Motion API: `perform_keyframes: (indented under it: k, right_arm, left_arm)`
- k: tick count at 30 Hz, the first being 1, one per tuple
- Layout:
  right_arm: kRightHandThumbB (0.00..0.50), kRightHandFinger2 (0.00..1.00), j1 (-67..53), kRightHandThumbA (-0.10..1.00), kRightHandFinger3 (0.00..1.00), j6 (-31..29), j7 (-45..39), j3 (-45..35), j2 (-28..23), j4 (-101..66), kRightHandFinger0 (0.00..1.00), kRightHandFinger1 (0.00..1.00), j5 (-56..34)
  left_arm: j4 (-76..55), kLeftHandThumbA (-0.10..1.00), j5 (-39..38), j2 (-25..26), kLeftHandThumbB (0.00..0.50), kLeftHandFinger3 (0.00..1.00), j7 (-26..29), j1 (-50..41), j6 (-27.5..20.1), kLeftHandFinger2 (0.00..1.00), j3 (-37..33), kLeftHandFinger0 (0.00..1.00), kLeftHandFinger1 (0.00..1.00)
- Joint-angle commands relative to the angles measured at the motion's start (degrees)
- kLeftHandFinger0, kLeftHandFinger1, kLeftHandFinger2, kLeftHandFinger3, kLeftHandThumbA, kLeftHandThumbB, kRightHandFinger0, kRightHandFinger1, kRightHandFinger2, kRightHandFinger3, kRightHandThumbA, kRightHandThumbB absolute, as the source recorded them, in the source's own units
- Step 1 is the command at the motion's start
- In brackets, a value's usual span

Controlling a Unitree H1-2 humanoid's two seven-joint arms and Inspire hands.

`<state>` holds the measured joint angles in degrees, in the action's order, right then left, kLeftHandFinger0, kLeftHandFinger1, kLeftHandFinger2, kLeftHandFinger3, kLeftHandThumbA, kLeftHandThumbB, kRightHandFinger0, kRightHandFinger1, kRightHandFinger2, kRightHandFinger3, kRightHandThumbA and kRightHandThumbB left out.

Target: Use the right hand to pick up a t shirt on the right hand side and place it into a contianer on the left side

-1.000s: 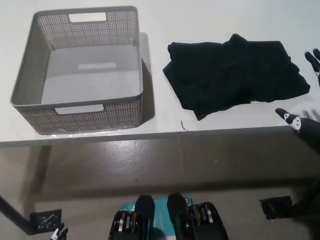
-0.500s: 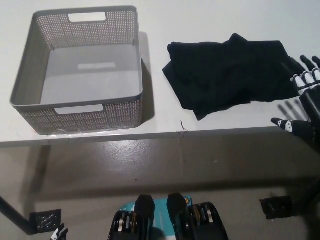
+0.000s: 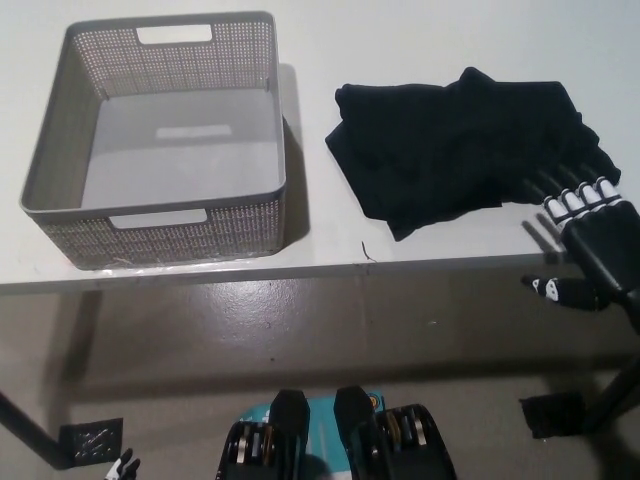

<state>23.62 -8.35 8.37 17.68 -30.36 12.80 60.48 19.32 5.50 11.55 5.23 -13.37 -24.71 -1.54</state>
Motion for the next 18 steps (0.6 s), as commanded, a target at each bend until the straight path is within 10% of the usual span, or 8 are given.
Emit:
perform_keyframes:
  k: [1, 18]
  right_arm:
    - [0.44, 1.0, 3.3, 0.85, 1.0, 0.9, 0.0, 0.4, -0.6, 0.7, 1.0, 1.0, 0.9]
    - [0.418, 1.0, 5.9, 0.9, 1.0, 1.5, -4.7, -1.0, -3.9, -2.9, 1.0, 1.0, 0.4]
  left_arm:
    - [-1.4, 1.0, 0.7, 0.8, 0.245, 1.0, 0.6, -1.2, -2.2, 1.0, -0.6, 0.96, 1.0]
    - [-0.5, 1.0, -0.2, 1.2, 0.248, 1.0, 0.5, -1.5, -2.2, 1.0, -1.1, 0.95, 1.0]
